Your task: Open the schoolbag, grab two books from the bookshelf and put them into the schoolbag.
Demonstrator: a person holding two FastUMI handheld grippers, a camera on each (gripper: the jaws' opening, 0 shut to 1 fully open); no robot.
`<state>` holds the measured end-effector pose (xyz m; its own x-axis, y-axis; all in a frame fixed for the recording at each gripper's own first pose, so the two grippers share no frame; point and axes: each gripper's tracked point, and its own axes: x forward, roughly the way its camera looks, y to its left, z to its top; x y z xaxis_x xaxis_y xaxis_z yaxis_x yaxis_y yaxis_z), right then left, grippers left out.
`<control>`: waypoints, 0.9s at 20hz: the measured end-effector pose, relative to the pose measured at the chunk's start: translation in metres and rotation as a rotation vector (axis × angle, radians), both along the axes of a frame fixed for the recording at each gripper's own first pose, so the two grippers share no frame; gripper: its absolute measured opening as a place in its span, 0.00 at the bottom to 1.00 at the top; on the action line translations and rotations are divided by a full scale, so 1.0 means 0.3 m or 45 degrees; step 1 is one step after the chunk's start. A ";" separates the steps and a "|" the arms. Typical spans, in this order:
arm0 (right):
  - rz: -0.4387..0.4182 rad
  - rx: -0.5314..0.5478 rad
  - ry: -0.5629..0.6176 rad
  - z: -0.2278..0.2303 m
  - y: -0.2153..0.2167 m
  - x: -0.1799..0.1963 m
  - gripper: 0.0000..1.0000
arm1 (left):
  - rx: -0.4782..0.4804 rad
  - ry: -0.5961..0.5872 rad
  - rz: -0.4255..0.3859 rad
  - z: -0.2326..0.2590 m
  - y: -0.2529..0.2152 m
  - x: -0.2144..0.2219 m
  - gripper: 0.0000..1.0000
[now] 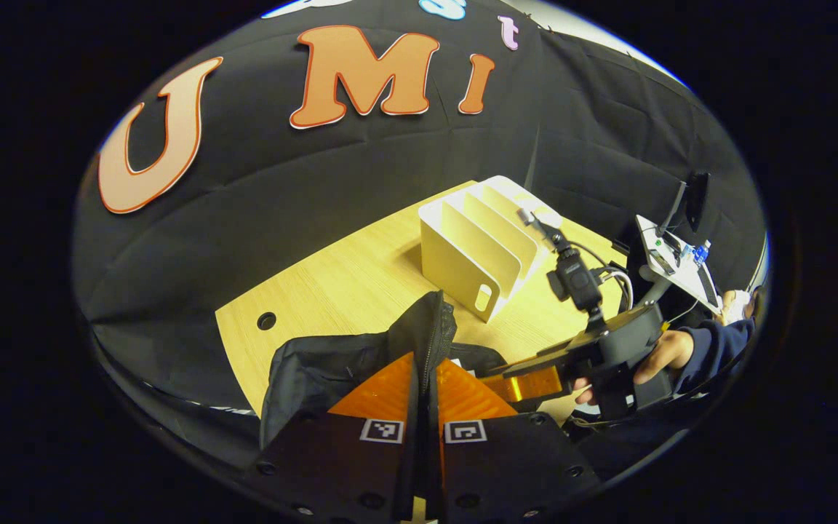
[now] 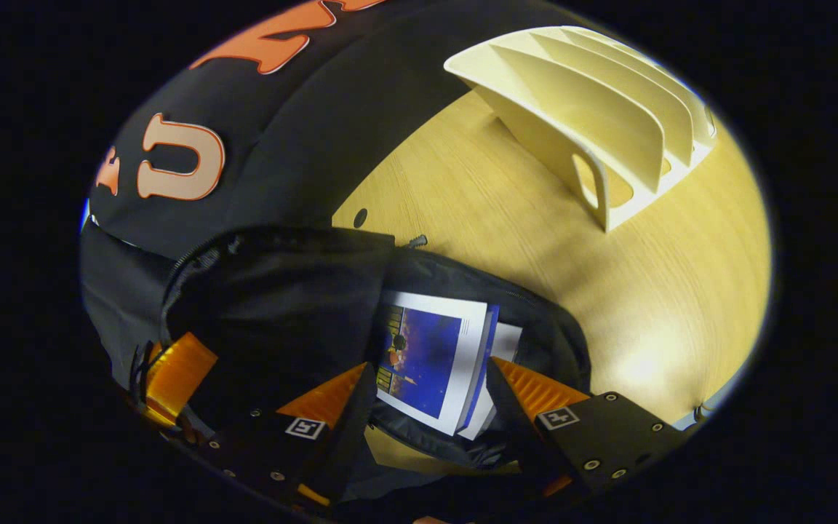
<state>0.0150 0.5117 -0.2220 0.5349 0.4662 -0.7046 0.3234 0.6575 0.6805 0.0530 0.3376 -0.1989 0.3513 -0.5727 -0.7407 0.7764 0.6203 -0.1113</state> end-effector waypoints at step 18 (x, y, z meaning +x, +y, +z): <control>0.027 -0.471 -0.482 0.357 -0.989 -0.003 0.98 | -0.207 -0.056 0.436 0.128 -0.756 -0.130 1.00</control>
<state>0.0143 0.2150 -0.1148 0.7770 0.2367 -0.5834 0.0838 0.8795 0.4685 0.0141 0.1109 -0.1604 0.5718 -0.5256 -0.6299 0.5336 0.8215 -0.2011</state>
